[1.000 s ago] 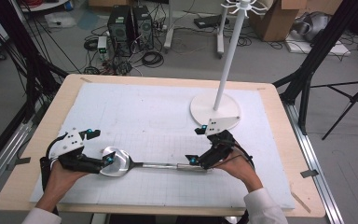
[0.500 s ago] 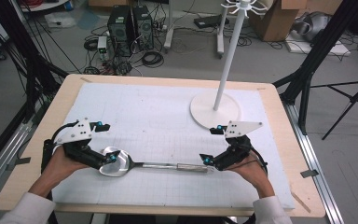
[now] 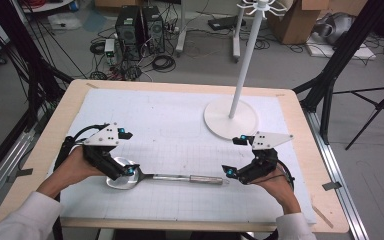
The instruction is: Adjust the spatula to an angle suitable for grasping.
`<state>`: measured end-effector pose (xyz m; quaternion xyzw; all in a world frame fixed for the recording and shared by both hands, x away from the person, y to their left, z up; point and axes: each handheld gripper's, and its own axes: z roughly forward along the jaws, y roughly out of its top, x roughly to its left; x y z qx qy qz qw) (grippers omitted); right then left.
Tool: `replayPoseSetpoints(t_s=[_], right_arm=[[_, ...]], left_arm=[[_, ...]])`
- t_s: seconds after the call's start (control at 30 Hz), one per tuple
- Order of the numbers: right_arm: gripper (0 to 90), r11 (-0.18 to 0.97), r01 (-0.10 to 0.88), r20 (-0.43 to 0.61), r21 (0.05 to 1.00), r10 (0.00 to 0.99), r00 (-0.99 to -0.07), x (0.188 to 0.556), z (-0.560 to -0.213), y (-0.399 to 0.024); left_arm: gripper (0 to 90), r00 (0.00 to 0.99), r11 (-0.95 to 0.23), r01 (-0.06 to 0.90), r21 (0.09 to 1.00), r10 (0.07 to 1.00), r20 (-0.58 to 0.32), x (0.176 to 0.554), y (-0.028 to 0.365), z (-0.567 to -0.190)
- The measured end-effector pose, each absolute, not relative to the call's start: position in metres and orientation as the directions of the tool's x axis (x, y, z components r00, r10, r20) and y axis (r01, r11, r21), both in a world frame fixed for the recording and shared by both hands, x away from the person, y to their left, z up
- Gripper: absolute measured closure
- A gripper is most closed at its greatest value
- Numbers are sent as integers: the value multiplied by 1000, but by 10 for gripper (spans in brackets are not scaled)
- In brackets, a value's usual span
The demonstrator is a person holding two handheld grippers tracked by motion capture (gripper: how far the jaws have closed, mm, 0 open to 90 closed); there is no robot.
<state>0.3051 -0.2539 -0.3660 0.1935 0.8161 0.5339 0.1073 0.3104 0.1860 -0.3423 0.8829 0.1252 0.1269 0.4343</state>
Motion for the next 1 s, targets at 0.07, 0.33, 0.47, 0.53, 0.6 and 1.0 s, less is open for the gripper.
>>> replayPoseSetpoints(t_s=[0.07,0.33,0.47,0.53,0.6,1.0], right_arm=[[2,350,202,30,915,440,-898,305,-365,-256],[2,323,222,38,920,490,-871,304,-366,-264],[3,301,224,43,927,509,-860,303,-368,-271],[3,293,224,46,930,511,-858,303,-368,-274],[3,282,230,54,931,518,-853,303,-368,-276],[2,286,227,49,931,518,-854,304,-368,-279]], left_arm=[[30,941,-612,110,784,319,117,311,179,-341],[56,958,-677,87,731,259,126,313,156,-343],[58,961,-704,90,705,246,123,315,147,-347],[58,962,-713,90,695,242,124,316,144,-349],[58,965,-723,97,684,237,114,318,140,-351],[58,981,-777,94,622,179,76,324,118,-358]])
